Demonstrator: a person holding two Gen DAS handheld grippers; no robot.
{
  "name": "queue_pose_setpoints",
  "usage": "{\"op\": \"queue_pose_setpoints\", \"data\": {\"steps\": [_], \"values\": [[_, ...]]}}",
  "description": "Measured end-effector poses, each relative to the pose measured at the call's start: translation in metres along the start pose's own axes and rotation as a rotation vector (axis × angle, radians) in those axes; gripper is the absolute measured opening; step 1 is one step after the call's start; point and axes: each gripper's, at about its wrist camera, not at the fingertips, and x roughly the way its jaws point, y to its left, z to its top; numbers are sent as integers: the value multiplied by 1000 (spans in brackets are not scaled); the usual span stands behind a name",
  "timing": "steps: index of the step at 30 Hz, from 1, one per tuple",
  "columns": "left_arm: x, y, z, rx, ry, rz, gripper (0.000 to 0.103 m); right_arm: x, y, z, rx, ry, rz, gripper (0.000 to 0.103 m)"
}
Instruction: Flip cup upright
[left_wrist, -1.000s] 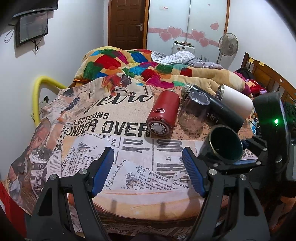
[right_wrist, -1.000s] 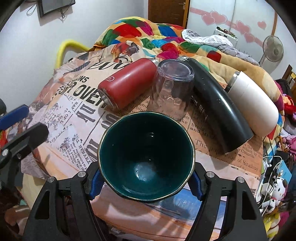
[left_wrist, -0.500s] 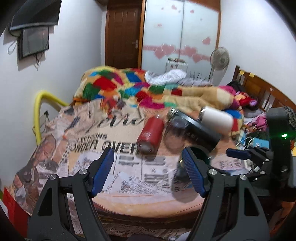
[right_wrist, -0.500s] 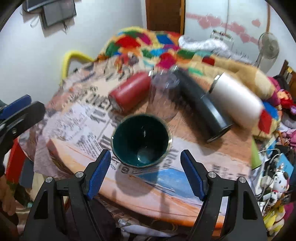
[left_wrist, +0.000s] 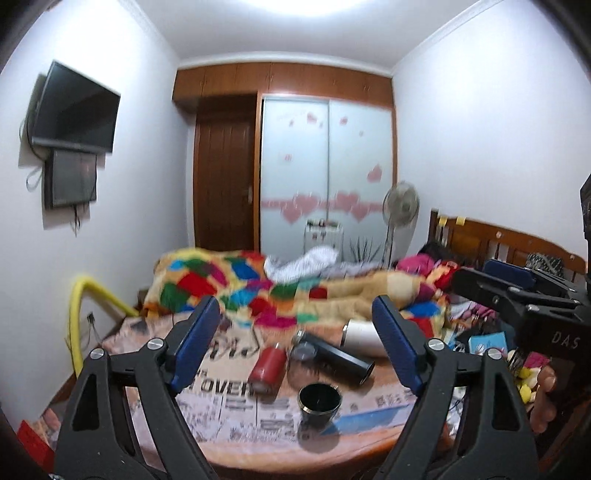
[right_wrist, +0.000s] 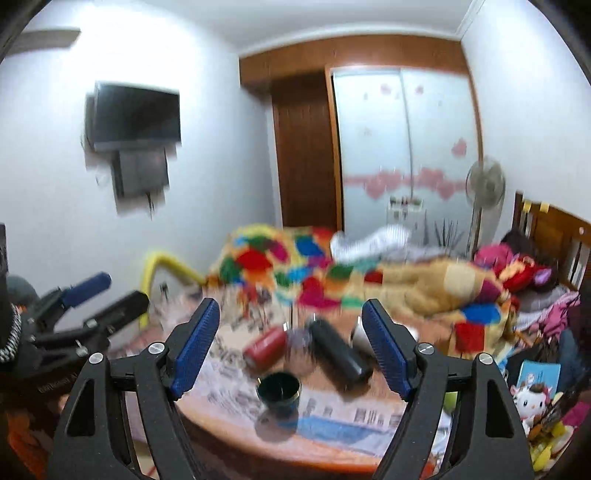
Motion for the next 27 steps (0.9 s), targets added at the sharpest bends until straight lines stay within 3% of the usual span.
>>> {"op": "queue_pose_setpoints", "data": {"steps": [6,12,27], "values": [[-35,-7,6,12,-95,30,94,-26,13,0,-2,-106,-10,86],[-45,-3,0,-8,-101,60,101,-23,21,-6,-17,-118,-52,103],[-51,1,-3,-35,-81,73,102,-41,20,-14,-33,-110,-57,103]]}}
